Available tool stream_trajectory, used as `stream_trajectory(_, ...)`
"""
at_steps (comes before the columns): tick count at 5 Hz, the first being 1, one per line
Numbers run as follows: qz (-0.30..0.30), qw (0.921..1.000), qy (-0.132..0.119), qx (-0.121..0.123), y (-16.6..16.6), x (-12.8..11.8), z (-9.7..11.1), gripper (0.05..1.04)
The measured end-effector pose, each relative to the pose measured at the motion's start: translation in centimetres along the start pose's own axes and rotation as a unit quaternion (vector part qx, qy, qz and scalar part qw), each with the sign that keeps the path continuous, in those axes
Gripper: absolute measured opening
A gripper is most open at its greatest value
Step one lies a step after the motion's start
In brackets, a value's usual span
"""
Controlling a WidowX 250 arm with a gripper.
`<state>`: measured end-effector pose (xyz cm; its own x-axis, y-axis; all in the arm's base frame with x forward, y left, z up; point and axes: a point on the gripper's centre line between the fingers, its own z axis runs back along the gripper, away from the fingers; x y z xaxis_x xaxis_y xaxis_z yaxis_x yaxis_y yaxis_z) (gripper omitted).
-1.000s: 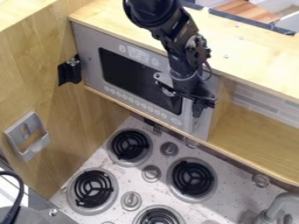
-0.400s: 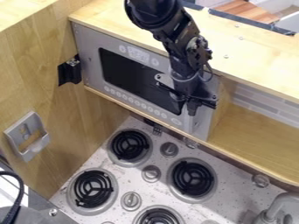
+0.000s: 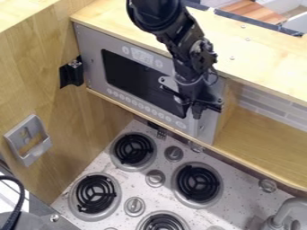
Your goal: Open microwave
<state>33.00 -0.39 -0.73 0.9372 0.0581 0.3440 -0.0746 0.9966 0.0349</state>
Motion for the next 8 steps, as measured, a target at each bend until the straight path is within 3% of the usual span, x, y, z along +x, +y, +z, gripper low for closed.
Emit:
stream_trajectory(3, 0.004, 0.9990, 0.043, 0.000, 1.9, -4.2, 1.8, 0.271)
stream_trajectory(5, 0.019, 0.9986, 0.049, 0.004, 2.4, -5.1, 2.2, 0.303)
stream_trajectory(7, 0.026, 0.9985, 0.047, 0.007, 2.9, -4.5, 2.4, 0.900)
stream_trajectory(8, 0.030, 0.9981, 0.052, 0.012, 3.1, -4.6, 2.4, 1.007)
